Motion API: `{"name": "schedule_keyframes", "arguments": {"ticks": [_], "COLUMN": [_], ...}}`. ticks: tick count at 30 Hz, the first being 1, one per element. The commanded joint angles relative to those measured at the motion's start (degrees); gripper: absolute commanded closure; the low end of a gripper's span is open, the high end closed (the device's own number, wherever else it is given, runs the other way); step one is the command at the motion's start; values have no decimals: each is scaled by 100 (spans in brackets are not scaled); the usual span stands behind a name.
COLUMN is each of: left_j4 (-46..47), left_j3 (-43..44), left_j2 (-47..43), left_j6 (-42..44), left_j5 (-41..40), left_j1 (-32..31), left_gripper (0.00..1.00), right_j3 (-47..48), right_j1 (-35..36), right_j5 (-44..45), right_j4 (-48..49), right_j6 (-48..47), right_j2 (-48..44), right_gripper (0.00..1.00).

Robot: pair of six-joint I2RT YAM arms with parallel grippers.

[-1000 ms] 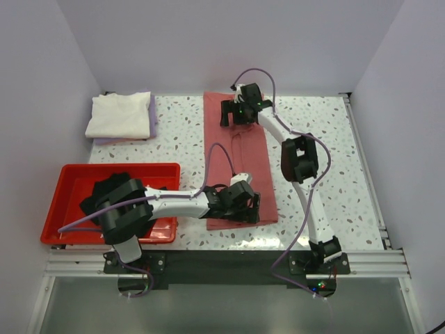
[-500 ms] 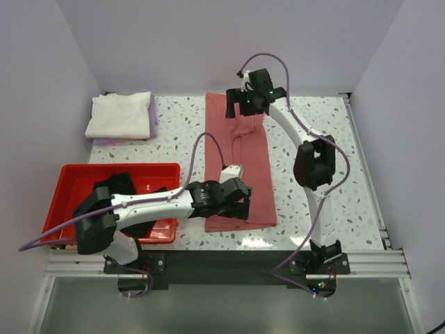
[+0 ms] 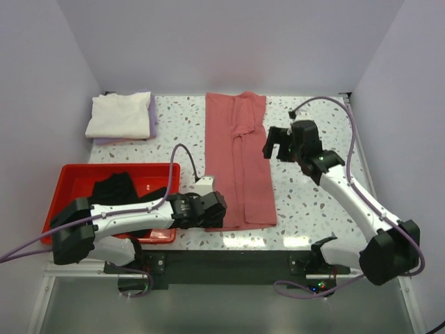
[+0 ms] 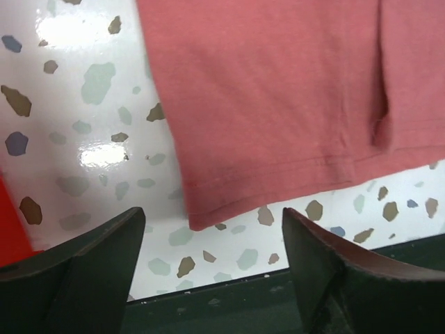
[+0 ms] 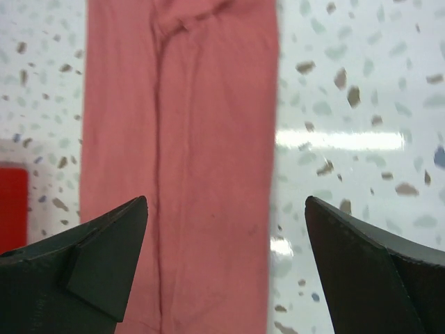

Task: Fold and stack the t-shirts
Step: Fold the tshirt

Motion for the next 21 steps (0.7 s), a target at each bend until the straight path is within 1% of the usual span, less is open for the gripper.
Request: {"name": "schedule_keyframes", "arguments": {"ticks": [1, 3, 4, 8, 9, 10, 12, 14, 15, 17, 18, 19, 20, 21], "left_j4": [-103, -25, 54, 336, 345, 345, 441, 520, 564, 617, 652, 670, 748, 853], "left_j3": [-143, -222, -267, -372, -372, -372, -390, -408, -434, -451, -504, -548, -679, -776], "left_j2": [76, 129, 147, 313, 409, 454, 542, 577, 595, 630, 630, 639, 578, 525], "left_j6": [-466, -493, -458, -370, -361, -370, -335, -265, -247, -203, -194, -246, -247, -203], "left_j5": [-340, -349, -323, -129, -120, -85, -24, 73, 99, 205, 248, 327, 485, 486], "left_j1": [34, 60, 69, 183, 192, 218, 236, 245, 245, 245, 245, 245, 245, 245], "left_gripper": [18, 25, 31, 39, 44, 51, 56, 59, 64, 71, 76, 88, 92, 93], "right_j3": [-796, -1077, -1148, -1271, -1298, -1298, -1272, -1280, -1306, -1324, -1324, -1333, -1316, -1316], "right_j1": [13, 4, 13, 4, 4, 13, 13, 4, 4, 4, 4, 4, 4, 4], "right_j5": [699, 831, 849, 990, 1025, 1086, 1096, 1122, 1131, 1244, 1315, 1411, 1542, 1579], "right_j4": [477, 416, 380, 38, -76, -112, -243, -296, -305, -314, -358, -410, -585, -665], "right_j6": [825, 1036, 1080, 1028, 1011, 958, 940, 940, 940, 940, 949, 1001, 1080, 1081], "right_j2": [-594, -946, -1025, -1167, -1141, -1106, -1027, -983, -974, -965, -973, -1000, -1043, -1044], "right_gripper": [1, 1, 1, 1, 1, 1, 1, 1, 1, 1, 1, 1, 1, 1]}}
